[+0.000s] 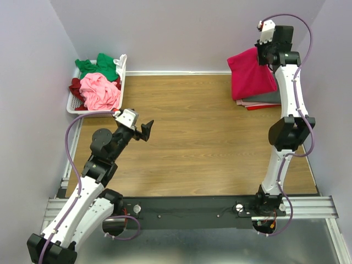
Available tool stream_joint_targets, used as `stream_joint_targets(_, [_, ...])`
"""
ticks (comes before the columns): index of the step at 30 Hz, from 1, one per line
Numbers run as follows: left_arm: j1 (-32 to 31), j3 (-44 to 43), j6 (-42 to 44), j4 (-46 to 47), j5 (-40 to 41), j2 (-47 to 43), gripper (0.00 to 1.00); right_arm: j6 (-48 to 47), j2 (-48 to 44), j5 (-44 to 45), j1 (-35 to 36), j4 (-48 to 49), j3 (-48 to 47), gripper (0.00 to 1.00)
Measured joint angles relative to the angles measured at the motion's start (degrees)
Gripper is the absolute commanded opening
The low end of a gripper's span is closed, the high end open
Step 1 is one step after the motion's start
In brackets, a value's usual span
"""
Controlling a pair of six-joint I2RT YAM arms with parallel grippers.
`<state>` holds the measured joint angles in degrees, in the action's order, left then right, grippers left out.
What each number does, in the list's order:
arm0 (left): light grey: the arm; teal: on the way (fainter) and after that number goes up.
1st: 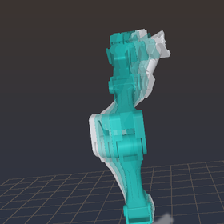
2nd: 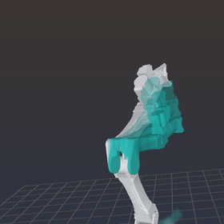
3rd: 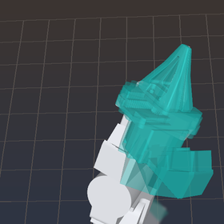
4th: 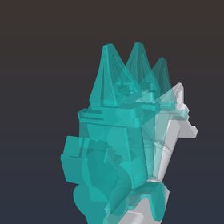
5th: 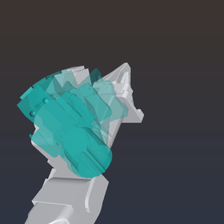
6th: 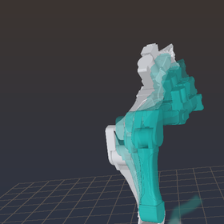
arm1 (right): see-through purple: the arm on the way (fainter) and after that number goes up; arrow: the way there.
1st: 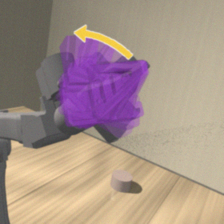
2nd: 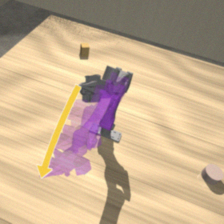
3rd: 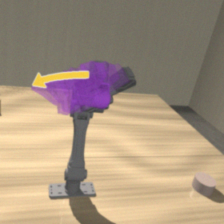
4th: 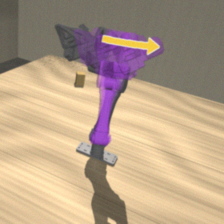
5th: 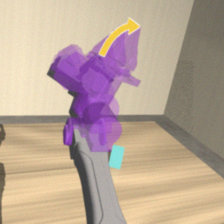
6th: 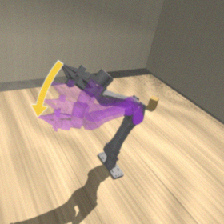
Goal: Fold and stack the t-shirts
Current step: Neatly place the folded tshirt to the corner
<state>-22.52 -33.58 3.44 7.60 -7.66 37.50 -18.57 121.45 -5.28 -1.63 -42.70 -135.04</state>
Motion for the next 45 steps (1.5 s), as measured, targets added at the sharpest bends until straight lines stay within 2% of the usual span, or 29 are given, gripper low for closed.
stream_joint_targets(7, [0.0,0.1,0.0,0.0,0.0,0.5,0.95,-1.6,4.0,3.4,0.0,1.5,-4.2,0.00])
stream_joint_targets(18, [0.0,0.3,0.1,0.0,0.0,1.5,0.95,-4.1,10.2,10.6,-0.7,5.4,-4.8,0.00])
stream_joint_targets(34, [0.0,0.3,0.2,0.0,0.0,2.8,0.95,-7.3,14.5,22.4,-0.7,15.7,-4.7,0.00])
stream_joint_targets(45, [0.0,0.3,0.2,0.0,-0.1,3.0,0.95,-11.2,16.3,26.7,-0.7,20.7,-3.8,0.00])
